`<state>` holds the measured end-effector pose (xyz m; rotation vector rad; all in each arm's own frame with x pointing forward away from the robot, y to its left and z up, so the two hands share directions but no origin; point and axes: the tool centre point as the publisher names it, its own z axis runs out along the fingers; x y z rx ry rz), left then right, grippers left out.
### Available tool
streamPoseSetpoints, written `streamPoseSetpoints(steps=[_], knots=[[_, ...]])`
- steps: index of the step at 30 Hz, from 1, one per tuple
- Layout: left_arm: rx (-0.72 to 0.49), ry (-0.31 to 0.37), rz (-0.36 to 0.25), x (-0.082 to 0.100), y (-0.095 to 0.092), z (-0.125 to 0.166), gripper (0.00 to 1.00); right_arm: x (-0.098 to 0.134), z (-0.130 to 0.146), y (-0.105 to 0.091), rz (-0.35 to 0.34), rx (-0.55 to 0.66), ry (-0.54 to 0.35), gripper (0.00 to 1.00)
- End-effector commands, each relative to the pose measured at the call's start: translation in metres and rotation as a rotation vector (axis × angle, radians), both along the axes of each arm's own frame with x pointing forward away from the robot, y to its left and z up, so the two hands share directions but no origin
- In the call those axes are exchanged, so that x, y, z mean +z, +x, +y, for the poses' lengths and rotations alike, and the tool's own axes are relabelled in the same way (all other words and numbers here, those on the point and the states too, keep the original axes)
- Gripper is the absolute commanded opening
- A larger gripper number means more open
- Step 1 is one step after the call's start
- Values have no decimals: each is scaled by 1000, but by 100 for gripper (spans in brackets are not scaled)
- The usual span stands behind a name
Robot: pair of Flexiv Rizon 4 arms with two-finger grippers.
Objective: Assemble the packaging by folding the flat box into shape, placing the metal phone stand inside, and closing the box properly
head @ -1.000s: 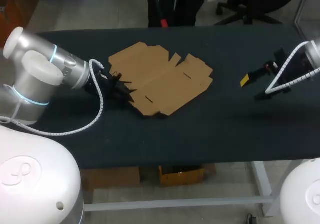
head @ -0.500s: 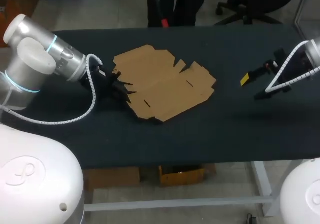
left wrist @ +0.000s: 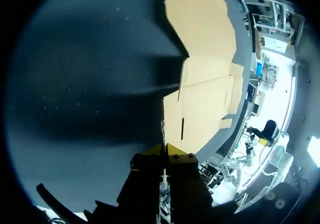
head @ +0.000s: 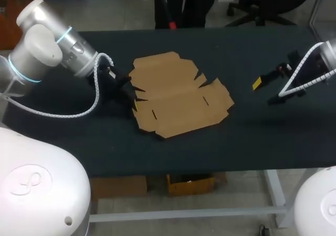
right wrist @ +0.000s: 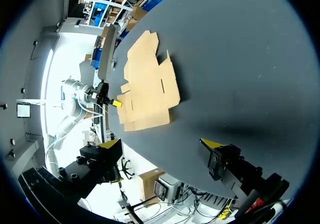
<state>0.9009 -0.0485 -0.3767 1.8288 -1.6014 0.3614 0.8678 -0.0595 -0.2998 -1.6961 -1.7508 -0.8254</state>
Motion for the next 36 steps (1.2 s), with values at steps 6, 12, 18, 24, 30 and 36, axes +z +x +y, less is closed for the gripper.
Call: streamPoseSetpoints(steps=[6, 12, 18, 24, 30, 36], knots=[[-53, 43, 4, 2, -1, 2, 0, 4, -3, -5, -5, -6, -15, 100], [-102, 68, 2, 3, -5, 1, 0, 6, -3, -6, -37, 71, -65, 100], [-123, 83, -1, 4, -6, 1, 0, 6, 0, -7, -30, 125, -105, 100], [-158, 112, -20, 7, -9, 0, 0, 6, 1, -11, -27, 127, -122, 100], [-169, 140, -33, 7, -10, 0, 73, 2, 0, -13, -16, 130, -127, 100], [-94, 157, -83, 12, -9, 3, 100, 2, 0, -13, -16, 130, -127, 100]])
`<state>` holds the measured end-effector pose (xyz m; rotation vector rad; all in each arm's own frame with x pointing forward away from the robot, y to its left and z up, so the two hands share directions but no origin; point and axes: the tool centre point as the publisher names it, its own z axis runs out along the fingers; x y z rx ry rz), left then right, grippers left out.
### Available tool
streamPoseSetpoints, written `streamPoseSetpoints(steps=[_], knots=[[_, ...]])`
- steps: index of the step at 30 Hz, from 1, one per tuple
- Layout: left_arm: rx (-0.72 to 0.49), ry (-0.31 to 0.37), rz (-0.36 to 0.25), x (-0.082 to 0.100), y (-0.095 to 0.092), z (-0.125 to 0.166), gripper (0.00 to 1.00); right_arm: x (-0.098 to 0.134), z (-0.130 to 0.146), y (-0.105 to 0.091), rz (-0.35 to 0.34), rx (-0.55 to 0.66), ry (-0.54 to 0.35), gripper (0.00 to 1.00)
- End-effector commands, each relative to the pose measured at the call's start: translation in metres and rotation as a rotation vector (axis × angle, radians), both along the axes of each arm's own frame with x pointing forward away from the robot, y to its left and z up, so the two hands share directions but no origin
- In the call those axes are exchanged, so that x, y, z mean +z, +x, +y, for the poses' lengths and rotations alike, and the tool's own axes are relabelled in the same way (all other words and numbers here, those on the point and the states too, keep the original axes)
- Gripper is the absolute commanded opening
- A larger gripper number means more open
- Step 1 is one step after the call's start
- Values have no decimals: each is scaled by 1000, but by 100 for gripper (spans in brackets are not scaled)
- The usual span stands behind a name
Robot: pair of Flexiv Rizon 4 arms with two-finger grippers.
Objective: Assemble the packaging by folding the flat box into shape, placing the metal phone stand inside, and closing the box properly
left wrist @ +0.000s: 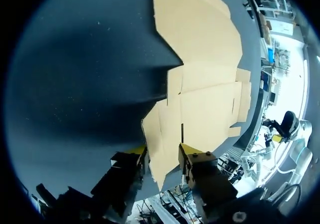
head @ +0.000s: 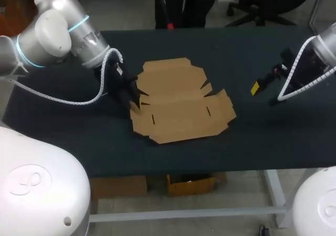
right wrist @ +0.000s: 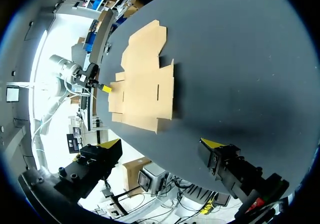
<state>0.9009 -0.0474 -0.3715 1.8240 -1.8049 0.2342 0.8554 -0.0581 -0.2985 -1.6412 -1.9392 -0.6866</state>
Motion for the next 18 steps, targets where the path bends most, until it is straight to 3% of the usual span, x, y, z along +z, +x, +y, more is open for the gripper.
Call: streamPoseSetpoints(steps=[1, 7, 18], knots=[[38, 6, -56, 9, -10, 3, 100, 1, -1, -1, 2, 2, 2, 100], [107, -19, -134, 18, -15, 13, 100, 1, -1, -1, 2, 2, 2, 100], [147, -140, -255, 18, -26, 16, 100, 1, -1, -1, 2, 2, 2, 100]])
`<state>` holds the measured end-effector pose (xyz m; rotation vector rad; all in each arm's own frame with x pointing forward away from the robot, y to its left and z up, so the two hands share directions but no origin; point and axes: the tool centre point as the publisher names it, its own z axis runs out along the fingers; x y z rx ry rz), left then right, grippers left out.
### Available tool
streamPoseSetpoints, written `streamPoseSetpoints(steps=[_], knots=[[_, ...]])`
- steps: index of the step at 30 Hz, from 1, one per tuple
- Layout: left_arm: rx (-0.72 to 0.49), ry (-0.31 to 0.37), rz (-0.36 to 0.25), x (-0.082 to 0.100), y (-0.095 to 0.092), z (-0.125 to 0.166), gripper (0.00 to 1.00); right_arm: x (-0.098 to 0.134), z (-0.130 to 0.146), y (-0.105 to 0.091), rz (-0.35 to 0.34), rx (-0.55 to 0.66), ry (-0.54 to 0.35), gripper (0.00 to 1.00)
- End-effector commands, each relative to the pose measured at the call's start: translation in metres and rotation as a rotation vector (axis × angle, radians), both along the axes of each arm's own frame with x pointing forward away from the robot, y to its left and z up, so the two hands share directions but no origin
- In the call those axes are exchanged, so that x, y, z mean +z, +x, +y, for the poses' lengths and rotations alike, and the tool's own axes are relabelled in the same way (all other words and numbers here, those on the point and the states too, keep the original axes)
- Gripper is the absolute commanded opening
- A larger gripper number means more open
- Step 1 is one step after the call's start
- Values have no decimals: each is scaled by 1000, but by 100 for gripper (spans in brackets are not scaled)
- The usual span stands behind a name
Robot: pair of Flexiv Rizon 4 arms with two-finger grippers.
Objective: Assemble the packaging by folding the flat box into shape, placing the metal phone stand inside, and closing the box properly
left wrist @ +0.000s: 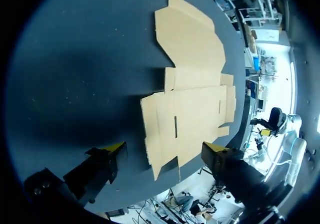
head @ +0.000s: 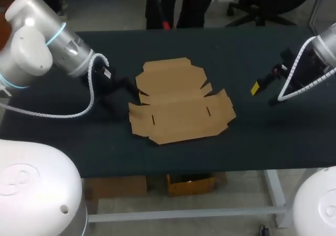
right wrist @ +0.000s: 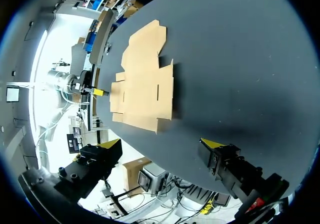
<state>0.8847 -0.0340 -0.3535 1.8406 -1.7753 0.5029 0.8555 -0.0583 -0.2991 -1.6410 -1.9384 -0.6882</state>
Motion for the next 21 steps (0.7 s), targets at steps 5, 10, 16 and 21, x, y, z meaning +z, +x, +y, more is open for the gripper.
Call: streamPoseSetpoints(steps=[5, 10, 16, 21], knots=[[64, -31, -113, 2, -10, 3, 100, 1, -1, -1, 2, 2, 0, 100], [64, -31, -113, 2, -10, 3, 100, 1, -1, -1, 2, 2, 0, 100], [55, -30, -102, -17, 10, -6, 100, 1, -1, -1, 2, 2, 0, 100], [19, -87, -132, -26, 21, -6, 100, 1, -1, -1, 2, 2, 0, 100]])
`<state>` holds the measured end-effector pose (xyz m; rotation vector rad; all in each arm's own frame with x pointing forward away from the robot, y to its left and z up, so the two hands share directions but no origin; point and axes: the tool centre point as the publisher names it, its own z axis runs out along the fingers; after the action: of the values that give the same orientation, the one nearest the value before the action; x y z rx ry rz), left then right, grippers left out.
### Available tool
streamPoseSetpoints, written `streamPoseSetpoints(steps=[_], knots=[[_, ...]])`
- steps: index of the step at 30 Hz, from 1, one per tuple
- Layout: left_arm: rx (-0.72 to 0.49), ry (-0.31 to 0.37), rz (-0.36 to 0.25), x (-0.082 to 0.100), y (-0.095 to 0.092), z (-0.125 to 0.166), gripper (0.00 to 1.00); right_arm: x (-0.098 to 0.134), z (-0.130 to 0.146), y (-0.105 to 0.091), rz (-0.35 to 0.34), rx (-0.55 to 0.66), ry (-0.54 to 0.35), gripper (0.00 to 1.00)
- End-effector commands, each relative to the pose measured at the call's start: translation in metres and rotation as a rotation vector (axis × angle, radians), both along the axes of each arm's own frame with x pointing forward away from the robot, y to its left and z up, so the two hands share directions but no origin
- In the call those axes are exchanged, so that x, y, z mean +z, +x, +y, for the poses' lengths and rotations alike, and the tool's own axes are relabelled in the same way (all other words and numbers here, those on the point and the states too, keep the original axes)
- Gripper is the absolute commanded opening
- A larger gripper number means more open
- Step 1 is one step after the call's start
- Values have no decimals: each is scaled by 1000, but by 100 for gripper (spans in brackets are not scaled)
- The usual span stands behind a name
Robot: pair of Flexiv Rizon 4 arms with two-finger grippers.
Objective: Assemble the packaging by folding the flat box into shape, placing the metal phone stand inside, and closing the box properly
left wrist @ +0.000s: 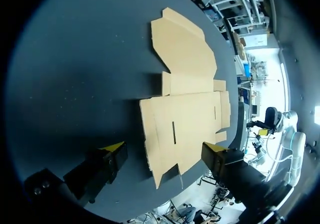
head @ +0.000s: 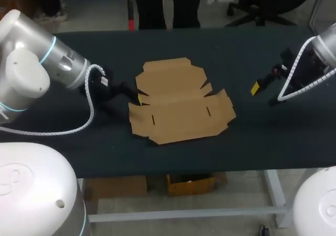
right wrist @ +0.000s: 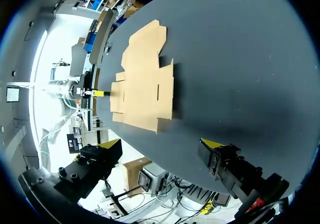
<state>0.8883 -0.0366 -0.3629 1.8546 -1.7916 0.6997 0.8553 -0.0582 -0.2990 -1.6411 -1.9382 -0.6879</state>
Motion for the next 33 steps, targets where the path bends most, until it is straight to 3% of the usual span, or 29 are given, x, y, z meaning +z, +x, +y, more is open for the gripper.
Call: streamPoseSetpoints(steps=[1, 6, 9, 10, 14, 19, 33], knots=[[-21, -32, -5, -17, 19, -3, 100, 1, -1, 0, 2, 2, 0, 100], [-30, -34, -21, -20, 23, -5, 97, 1, -1, 0, 2, 2, 0, 100], [-29, -31, -23, -20, 26, -5, 72, 1, -1, 0, 2, 2, 0, 100], [-29, -31, -22, -20, 26, -5, 55, 1, -1, 0, 2, 2, 0, 100], [-27, -28, -20, -20, 26, -5, 22, 1, -1, 0, 2, 2, 0, 100], [-30, -23, -10, -23, 24, -5, 1, 1, -1, 0, 2, 2, 0, 100], [-31, -4, 32, -32, 21, -10, 0, 1, -1, 0, 2, 2, 0, 100]])
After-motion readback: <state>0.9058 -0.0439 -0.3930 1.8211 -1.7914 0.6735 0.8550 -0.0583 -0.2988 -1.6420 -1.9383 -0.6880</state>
